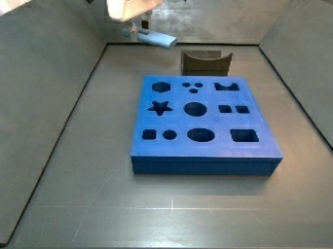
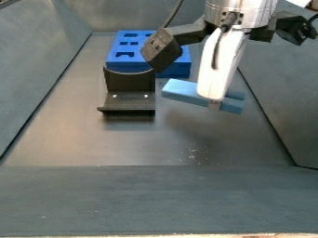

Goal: Pick up the square-circle object. Move up. Rotate the square-circle object. Place the square-circle object on the fixture. Regrasp the square-circle object. Move to above the board. Insert the square-circle object.
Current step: Rotate the square-circle object.

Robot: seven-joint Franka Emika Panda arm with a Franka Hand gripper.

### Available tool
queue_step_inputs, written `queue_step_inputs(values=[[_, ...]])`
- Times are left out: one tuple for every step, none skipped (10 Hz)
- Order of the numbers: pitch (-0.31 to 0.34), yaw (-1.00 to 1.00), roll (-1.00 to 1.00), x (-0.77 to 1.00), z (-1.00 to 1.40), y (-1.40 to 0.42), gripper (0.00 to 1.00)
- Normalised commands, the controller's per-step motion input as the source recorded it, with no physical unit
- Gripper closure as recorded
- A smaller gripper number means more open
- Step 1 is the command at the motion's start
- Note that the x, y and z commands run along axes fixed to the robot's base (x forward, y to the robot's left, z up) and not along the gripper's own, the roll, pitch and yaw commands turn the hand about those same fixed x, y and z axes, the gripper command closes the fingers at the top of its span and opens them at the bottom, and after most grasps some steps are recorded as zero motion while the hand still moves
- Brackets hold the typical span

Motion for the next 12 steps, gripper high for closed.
queue_step_inputs(values=[[0.0, -1.0, 0.0, 0.0, 0.0, 0.01, 1.0], [0.0, -1.0, 0.0, 0.0, 0.0, 0.01, 1.0], [0.0, -1.0, 0.0, 0.0, 0.0, 0.01, 1.0], [0.0, -1.0, 0.0, 0.0, 0.0, 0.01, 1.0], [0.0, -1.0, 0.0, 0.0, 0.0, 0.01, 1.0], [0.0, -1.0, 0.0, 0.0, 0.0, 0.01, 1.0], [0.001, -1.0, 0.0, 0.0, 0.0, 0.01, 1.0], [0.001, -1.0, 0.0, 0.0, 0.0, 0.01, 1.0], [0.001, -1.0, 0.0, 0.0, 0.0, 0.01, 1.0], [0.001, -1.0, 0.0, 0.0, 0.0, 0.01, 1.0], [0.001, -1.0, 0.0, 0.0, 0.0, 0.01, 1.0], [0.001, -1.0, 0.0, 0.0, 0.0, 0.01, 1.0]])
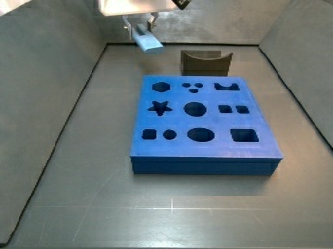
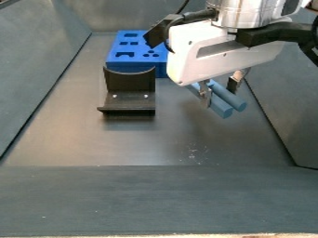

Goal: Pick up the square-circle object. Move up. Rotate the square-circle object. Place the square-circle object on the fixture. Regrasp the square-circle object. Move to above the board. Insert the square-circle object.
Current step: Rotate the square-circle object.

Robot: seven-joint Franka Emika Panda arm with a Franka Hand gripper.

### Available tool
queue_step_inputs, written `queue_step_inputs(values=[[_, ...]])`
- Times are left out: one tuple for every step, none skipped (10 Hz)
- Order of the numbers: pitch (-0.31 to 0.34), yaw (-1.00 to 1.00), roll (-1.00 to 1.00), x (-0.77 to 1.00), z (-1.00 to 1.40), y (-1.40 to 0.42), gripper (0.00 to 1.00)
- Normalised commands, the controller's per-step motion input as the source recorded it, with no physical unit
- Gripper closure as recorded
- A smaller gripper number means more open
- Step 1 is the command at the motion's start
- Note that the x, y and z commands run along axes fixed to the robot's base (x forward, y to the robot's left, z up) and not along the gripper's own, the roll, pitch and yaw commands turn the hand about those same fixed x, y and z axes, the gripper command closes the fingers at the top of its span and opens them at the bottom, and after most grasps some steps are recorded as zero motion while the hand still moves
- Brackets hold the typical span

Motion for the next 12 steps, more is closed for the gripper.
queue_step_inputs(values=[[0.001, -1.0, -0.01, 0.0, 0.0, 0.01, 1.0], [0.001, -1.0, -0.01, 0.0, 0.0, 0.01, 1.0], [0.001, -1.0, -0.01, 0.0, 0.0, 0.01, 1.0], [0.002, -1.0, -0.01, 0.0, 0.0, 0.01, 1.0], [0.002, -1.0, -0.01, 0.0, 0.0, 0.01, 1.0], [0.002, -0.57, -0.01, 0.0, 0.0, 0.01, 1.0], [0.003, -0.38, -0.01, 0.0, 0.0, 0.01, 1.0], [0.0, 0.0, 0.0, 0.0, -1.0, 0.0, 1.0], [-0.008, 0.06, 0.0, 0.01, -1.0, 0.0, 1.0], [-0.039, 0.07, 0.0, 0.03, -0.98, 0.01, 1.0], [-0.036, 0.06, -0.01, 0.04, -0.86, 0.0, 1.0], [-0.022, 0.05, -0.02, 0.04, -0.69, 0.0, 1.0]])
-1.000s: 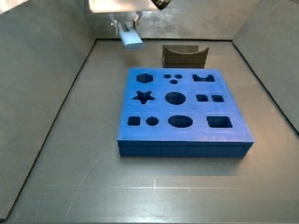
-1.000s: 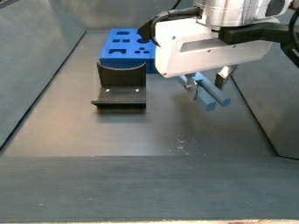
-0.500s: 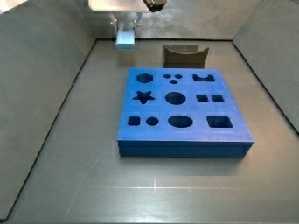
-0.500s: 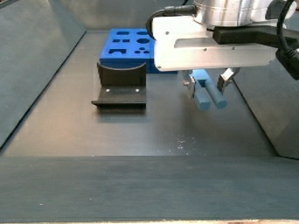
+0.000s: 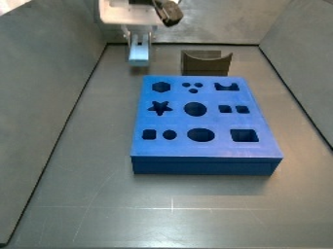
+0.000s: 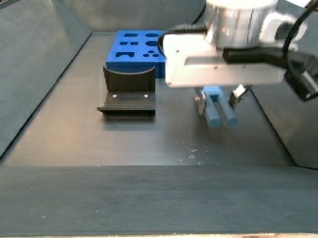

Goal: Pick up the square-circle object. Move up. Rotate the square-circle object. Place the square-circle object on the fixture. Regrasp the square-circle object. Move to above the board. Insert the square-circle object.
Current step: Rotate the square-circle object.

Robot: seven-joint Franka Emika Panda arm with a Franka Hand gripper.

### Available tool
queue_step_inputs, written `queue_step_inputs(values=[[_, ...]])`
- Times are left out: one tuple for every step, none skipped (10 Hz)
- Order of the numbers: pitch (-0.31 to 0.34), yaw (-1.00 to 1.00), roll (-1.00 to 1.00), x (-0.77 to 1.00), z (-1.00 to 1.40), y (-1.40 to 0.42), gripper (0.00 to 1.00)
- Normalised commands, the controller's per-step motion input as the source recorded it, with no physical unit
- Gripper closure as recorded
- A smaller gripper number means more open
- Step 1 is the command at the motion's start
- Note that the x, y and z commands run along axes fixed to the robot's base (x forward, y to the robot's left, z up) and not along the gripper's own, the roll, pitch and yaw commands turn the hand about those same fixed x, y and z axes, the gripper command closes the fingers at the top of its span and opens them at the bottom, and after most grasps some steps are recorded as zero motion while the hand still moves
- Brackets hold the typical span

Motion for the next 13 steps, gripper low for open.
queue_step_inputs(values=[[-0.029, 0.04, -0.04, 0.04, -0.51, 0.0, 1.0], [-0.041, 0.04, -0.04, 0.04, -0.38, 0.0, 1.0], [-0.044, 0.04, -0.05, 0.04, -0.3, 0.0, 1.0], [0.0, 0.0, 0.0, 0.0, 0.0, 0.0, 0.0], [0.0, 0.0, 0.0, 0.0, 1.0, 0.0, 0.0], [0.008, 0.0, 0.0, 0.0, 1.0, 0.0, 0.0], [0.046, 0.0, 0.0, -0.01, 1.0, 0.0, 0.0], [0.069, -0.01, 0.0, -0.01, 1.0, 0.0, 0.0], [0.098, -0.01, 0.01, -0.02, 1.0, 0.0, 0.0], [0.106, -0.02, 0.02, -0.02, 1.0, 0.01, 0.0], [0.105, -0.02, 0.03, -0.03, 1.0, 0.01, 0.0], [0.104, -0.02, 0.04, -0.03, 1.0, 0.01, 0.0], [0.106, -0.02, 0.06, -0.04, 0.82, 0.01, 0.0]])
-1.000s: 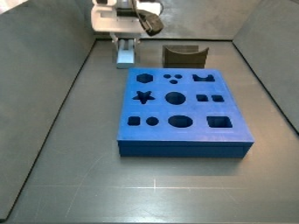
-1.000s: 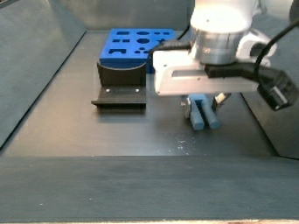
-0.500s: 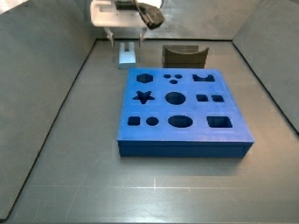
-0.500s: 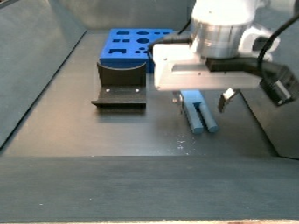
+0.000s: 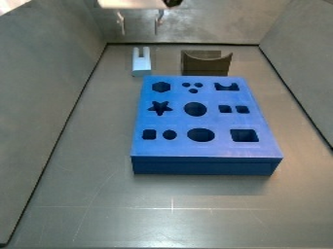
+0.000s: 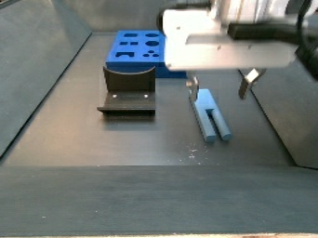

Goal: Pick up the square-circle object. Move up. Rotate the square-circle object. Place the square-circle object on the fixture. Regrasp the square-circle object. Move to above the board. Insert the square-circle object.
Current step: Rotate the square-circle object.

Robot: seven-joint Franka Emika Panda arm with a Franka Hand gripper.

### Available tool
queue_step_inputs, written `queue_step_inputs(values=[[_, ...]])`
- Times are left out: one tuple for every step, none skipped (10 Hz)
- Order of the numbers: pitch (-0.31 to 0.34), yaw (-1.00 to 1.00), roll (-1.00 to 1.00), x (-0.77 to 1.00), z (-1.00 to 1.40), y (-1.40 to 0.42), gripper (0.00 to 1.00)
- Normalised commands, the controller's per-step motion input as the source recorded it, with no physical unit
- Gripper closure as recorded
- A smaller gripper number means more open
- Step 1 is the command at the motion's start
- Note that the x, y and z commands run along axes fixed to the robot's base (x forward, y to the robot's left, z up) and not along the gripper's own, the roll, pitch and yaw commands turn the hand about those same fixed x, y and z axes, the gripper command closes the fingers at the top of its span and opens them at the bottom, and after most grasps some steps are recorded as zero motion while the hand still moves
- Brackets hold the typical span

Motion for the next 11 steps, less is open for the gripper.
queue_step_inputs(values=[[0.109, -0.03, 0.06, -0.03, 0.72, 0.01, 0.0], [0.0, 1.0, 0.0, 0.0, 0.0, 0.0, 0.0], [0.001, 1.0, 0.0, 0.0, -0.2, -0.01, 0.0], [0.001, 1.0, 0.0, 0.02, -0.3, -0.01, 0.0], [-0.001, 1.0, 0.0, 0.05, -0.21, 0.0, 0.0], [-0.001, 1.0, 0.0, 0.04, -0.11, 0.0, 0.0], [-0.002, 1.0, 0.0, 0.03, -0.07, 0.0, 0.0], [-0.002, 1.0, 0.0, 0.03, -0.06, 0.0, 0.0], [-0.002, 1.0, 0.0, 0.03, -0.06, 0.0, 0.0], [-0.002, 1.0, 0.0, 0.03, -0.05, 0.0, 0.0], [-0.003, 1.0, 0.0, 0.04, -0.05, 0.0, 0.0]])
